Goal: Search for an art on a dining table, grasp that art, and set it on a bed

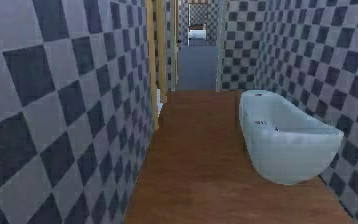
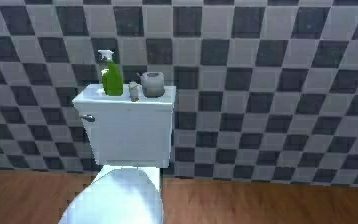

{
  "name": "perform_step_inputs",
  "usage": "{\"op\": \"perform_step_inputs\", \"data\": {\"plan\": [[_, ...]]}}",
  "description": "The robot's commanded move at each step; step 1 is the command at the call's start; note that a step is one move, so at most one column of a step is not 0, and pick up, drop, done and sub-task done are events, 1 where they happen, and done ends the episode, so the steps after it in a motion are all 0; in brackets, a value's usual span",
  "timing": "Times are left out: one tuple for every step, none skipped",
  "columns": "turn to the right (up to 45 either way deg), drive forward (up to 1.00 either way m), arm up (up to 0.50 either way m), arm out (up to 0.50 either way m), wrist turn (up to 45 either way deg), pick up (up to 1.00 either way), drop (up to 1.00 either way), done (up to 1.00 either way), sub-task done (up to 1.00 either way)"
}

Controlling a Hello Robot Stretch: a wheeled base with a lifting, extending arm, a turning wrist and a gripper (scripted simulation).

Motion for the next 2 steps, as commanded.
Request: {"op": "perform_step_inputs", "data": {"plan": [[0.0, 1.0, 0.0, 0.0, 0.0, 0.0, 0.0, 0.0, 0.0], [3.0, 0.0, 0.0, 0.0, 0.0, 0.0, 0.0, 0.0, 0.0]]}}
